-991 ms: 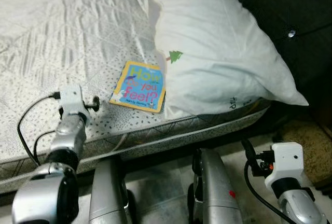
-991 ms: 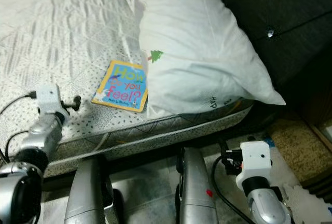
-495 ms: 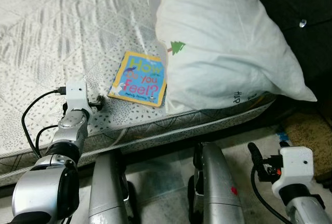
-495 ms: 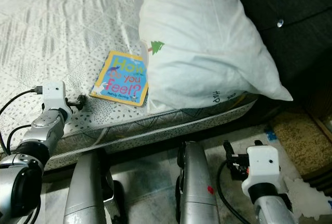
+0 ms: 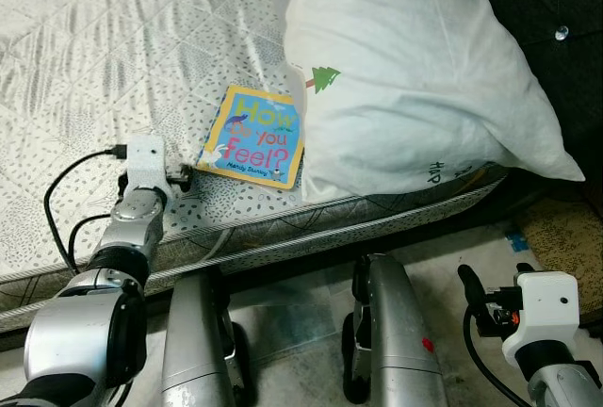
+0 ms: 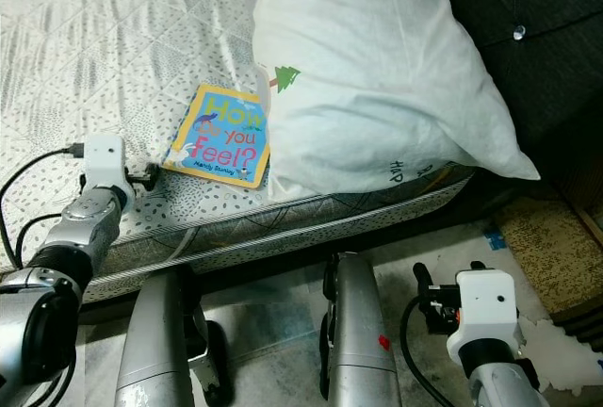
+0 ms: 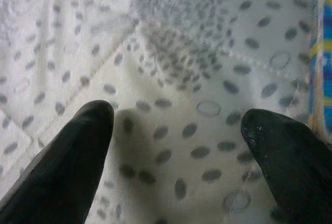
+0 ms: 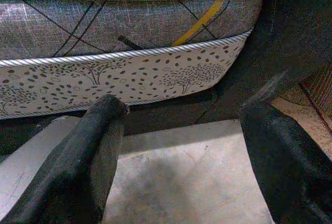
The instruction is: Clean up the room
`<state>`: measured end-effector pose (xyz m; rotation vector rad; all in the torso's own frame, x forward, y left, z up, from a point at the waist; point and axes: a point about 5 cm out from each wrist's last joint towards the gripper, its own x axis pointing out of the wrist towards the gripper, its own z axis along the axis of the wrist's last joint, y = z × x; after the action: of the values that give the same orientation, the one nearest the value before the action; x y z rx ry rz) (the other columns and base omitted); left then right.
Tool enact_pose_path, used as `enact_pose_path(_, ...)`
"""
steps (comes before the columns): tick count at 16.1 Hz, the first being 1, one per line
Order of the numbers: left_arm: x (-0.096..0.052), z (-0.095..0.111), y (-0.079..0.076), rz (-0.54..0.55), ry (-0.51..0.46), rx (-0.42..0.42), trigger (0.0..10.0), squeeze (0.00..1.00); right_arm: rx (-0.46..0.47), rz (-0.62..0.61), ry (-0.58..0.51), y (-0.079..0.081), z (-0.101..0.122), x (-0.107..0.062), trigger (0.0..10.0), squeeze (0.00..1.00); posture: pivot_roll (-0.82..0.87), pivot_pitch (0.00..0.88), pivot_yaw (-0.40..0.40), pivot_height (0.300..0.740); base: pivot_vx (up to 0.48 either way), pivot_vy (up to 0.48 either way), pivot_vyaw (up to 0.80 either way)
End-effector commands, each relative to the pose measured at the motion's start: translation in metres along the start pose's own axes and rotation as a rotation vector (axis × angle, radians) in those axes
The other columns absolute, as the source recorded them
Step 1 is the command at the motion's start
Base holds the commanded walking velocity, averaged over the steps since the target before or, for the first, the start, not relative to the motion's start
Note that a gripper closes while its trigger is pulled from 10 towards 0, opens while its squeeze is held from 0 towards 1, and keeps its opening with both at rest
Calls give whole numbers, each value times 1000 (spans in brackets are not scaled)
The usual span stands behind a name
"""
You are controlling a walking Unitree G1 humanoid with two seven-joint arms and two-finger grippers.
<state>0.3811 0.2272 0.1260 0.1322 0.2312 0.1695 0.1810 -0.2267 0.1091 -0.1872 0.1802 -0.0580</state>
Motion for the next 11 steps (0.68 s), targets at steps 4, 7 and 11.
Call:
enact_pose_path(4,-1,-5,-12,-54,13,12,10000,0,-4,-12,11,-1,0,-3,10000,0,-187,332,34,530,0,0,0)
enact_pose_path(7,-4,-16,-37,-175,81,58,10000,0,-3,-16,2,-1,2,-1,10000,0,-193,326,40,530,0,0,0)
enact_pose_path(11,-5,-14,-56,-234,81,46,10000,0,-4,-21,-6,-2,3,1,10000,0,-197,318,42,530,0,0,0)
